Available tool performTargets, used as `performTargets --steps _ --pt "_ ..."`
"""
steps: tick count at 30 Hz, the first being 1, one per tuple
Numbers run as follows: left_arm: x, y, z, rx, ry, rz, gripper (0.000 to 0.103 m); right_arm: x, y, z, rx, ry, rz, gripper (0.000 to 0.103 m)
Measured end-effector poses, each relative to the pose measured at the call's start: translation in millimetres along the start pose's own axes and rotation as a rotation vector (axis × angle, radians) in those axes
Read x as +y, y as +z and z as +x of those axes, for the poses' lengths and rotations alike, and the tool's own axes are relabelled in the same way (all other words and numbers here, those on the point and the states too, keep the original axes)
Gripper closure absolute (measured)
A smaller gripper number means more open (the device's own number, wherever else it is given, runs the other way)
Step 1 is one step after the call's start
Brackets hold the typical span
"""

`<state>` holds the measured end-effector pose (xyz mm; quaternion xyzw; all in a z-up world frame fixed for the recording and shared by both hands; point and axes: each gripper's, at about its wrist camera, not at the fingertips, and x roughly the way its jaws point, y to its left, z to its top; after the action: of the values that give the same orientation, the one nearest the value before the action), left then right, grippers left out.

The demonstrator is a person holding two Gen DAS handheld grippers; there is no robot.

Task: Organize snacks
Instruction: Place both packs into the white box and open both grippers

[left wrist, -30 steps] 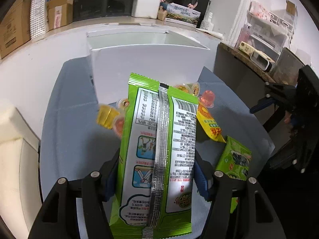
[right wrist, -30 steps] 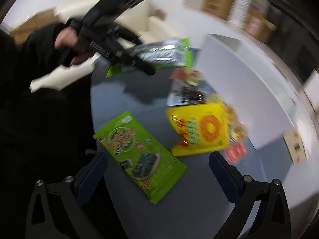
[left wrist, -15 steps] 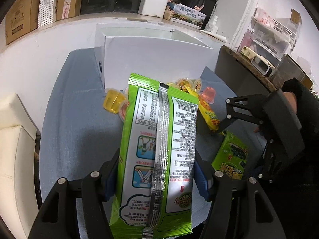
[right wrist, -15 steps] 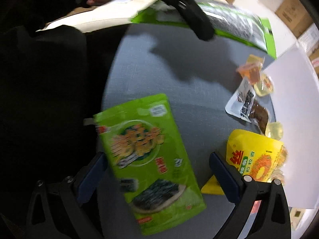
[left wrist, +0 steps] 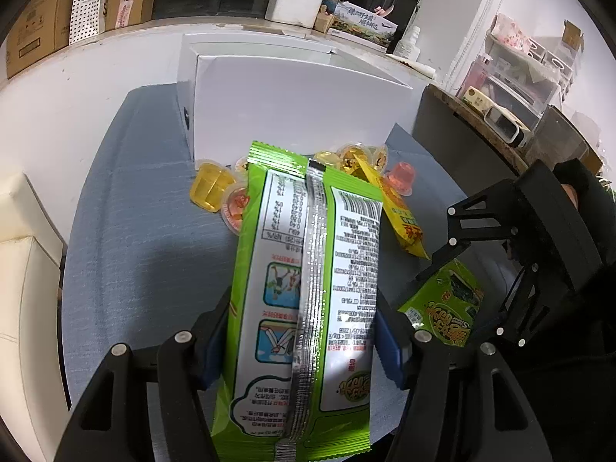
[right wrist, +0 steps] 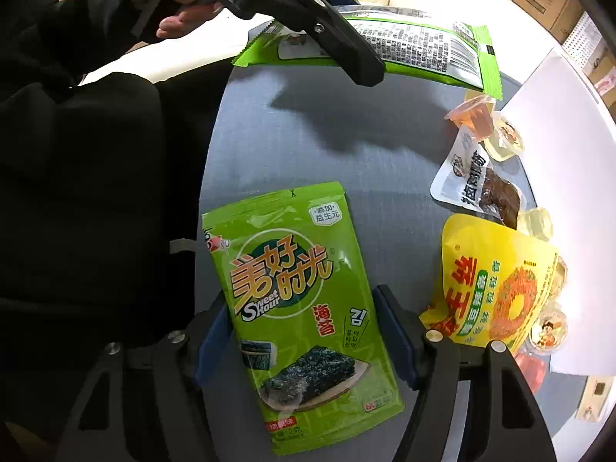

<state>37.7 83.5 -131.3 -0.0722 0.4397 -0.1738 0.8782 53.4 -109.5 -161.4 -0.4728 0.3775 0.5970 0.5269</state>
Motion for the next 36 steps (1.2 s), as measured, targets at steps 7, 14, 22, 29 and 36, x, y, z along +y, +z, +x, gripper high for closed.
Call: performTargets --steps 7,14,22,29,36 --pt "-1 9 -16 -0.06 -0.006 -0.021 0.034 0 0 -47 -0.173 -0.071 0.106 0.028" --pt "-16 49 -55 -0.234 0.008 -0.04 0.034 -39 -9 -110 -0.372 -0.257 0.503 0.028" --pt "-15 135 -65 -0.392 0.043 -0.101 0.034 -140 -41 -164 -0.566 -0.415 1.036 0.029" --pt "-5 208 -26 -0.391 0.094 -0.137 0.034 -221 -34 -175 -0.619 -0.46 1.221 0.028" --pt "7 248 19 -0.339 0.131 -0.148 0.032 -268 -27 -154 -0.585 -0.442 1.301 0.028"
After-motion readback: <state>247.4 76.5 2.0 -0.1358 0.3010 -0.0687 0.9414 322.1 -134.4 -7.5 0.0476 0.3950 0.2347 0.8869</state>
